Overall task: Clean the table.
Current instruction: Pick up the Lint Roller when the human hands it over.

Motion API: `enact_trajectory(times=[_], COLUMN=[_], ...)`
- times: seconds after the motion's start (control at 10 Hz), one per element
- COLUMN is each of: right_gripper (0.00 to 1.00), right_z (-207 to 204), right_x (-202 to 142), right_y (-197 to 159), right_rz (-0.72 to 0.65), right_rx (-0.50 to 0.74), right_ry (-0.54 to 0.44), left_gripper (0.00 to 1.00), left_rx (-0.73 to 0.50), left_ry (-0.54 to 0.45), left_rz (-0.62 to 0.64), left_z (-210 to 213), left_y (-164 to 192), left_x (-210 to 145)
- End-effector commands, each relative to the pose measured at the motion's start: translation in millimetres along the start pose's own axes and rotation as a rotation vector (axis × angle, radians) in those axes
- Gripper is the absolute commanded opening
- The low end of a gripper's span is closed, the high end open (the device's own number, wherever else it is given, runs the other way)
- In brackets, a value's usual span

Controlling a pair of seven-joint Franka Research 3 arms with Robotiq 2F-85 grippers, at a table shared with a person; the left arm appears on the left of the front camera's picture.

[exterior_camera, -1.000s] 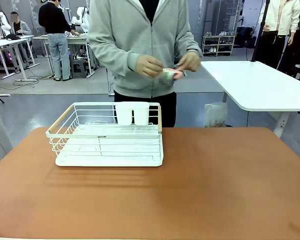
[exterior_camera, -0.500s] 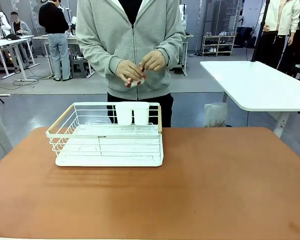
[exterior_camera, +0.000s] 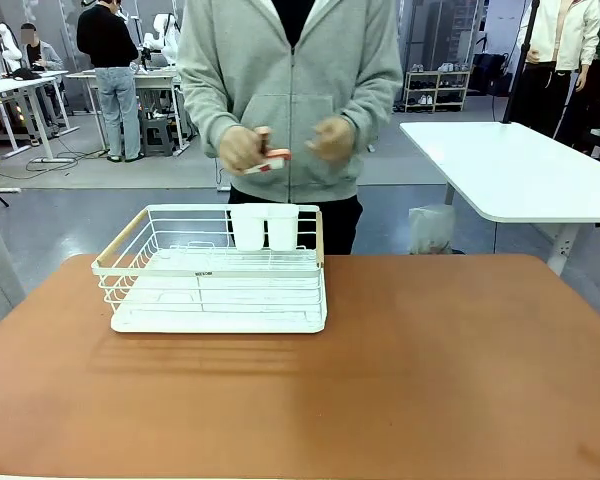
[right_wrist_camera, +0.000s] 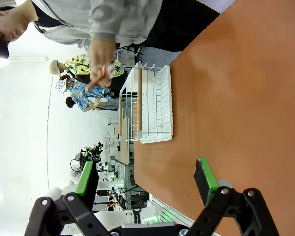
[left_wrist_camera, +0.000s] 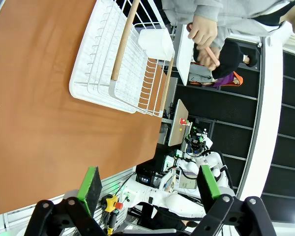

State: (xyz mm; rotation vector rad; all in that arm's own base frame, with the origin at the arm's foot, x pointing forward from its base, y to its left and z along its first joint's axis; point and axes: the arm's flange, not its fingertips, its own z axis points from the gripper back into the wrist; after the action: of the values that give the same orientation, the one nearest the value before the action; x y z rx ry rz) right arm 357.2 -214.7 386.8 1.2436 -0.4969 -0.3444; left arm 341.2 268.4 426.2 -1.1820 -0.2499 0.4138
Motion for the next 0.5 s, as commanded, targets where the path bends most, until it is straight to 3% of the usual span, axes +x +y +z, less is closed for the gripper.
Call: enact_trajectory(times=[0.0, 0.4], right_gripper=[1.00, 1.00], right_z=[0.8, 0.8], right_x=[-1.0, -1.0], right_y=[2.2, 2.2], right_rz=[0.001, 0.001], right_rx=[0.001, 0.001], right_ry=[-0.003, -0.003], left_gripper=[1.00, 1.00], left_rx=[-0.008, -0.008], left_ry=[0.004, 0.004], left_rz=[-0.014, -0.014], left_z=[2.2, 2.2], left_y=[-0.4, -0.4], left_x=[-2.2, -2.2])
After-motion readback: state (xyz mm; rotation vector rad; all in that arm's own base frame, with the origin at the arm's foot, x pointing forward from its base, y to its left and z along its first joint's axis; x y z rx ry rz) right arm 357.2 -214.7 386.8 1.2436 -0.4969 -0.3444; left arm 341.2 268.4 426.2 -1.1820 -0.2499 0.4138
